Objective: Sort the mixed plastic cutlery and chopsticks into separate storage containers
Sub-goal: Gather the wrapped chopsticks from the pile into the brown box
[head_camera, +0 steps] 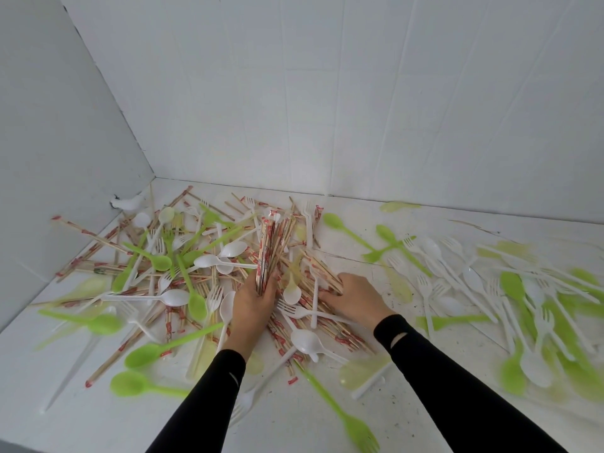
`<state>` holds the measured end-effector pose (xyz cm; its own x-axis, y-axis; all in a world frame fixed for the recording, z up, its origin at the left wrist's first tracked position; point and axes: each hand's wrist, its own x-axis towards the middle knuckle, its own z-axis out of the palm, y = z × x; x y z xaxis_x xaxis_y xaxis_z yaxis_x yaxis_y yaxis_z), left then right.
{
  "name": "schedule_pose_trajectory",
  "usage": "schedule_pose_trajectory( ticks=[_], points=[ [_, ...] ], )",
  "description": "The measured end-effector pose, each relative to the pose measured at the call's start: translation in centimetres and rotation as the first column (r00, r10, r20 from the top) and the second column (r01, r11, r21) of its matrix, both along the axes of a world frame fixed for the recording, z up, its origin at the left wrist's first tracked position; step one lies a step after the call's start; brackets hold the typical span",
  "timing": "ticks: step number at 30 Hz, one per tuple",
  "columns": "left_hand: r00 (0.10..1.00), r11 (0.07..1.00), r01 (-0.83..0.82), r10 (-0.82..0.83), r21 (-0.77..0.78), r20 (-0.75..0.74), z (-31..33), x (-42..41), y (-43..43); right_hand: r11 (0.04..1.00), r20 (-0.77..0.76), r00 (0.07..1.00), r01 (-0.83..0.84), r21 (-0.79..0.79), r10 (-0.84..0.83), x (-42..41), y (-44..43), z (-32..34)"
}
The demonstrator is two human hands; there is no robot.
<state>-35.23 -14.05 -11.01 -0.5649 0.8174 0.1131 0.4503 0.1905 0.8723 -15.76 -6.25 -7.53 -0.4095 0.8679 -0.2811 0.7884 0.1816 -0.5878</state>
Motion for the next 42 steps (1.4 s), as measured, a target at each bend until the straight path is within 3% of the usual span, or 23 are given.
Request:
schedule_pose_trajectory(
  ticks=[13, 18, 24, 27, 29, 31, 37, 42],
  points=[
    [1.0, 1.0, 0.009, -0.009, 0.003, -0.012, -0.6, -0.3, 0.1, 0.998, 0.151, 0.988, -0.026, 0.064, 0.016, 0.3, 0.4, 2.4],
    [1.0, 1.0, 0.015, -0.016, -0.003, -0.017, -1.1, -0.5, 0.2, 0.983, 0.107, 0.993, 0.027, 0.184, -0.047, 3.5, 2.7, 5.6],
    [1.0, 1.0, 0.007, -0.008, -0.012, -0.026, -0.7, -0.3, 0.1, 0.972, -0.078, 0.994, 0.094, 0.215, -0.078, 6.2, 4.4, 8.0],
    [1.0, 1.0, 0.011, -0.011, -0.017, -0.021, -0.5, -0.2, 0.1, 0.955, 0.166, 0.986, -0.059, 0.292, 0.01, 7.0, 4.4, 8.6],
    [1.0, 1.0, 0.014, -0.014, -0.022, -0.019, -0.4, -0.2, 0.0, 0.922, 0.374, 0.925, -0.202, 0.332, 0.068, 7.1, 4.0, 8.6],
    [1.0, 1.0, 0.017, -0.017, -0.02, -0.016, -0.2, -0.1, 0.0, 0.904, 0.477, 0.869, -0.301, 0.303, 0.13, 7.2, 3.7, 8.4],
    [0.996, 0.999, 0.031, -0.027, -0.044, 0.084, 0.5, -0.3, -0.2, 0.958, 0.424, 0.864, -0.284, -0.032, 0.27, 8.3, 3.3, 9.0],
    [0.97, 0.995, 0.074, -0.058, -0.059, 0.236, 2.8, -0.6, -0.2, 0.968, 0.48, 0.874, -0.181, 0.173, 0.078, 8.8, 3.9, 9.0]
  ],
)
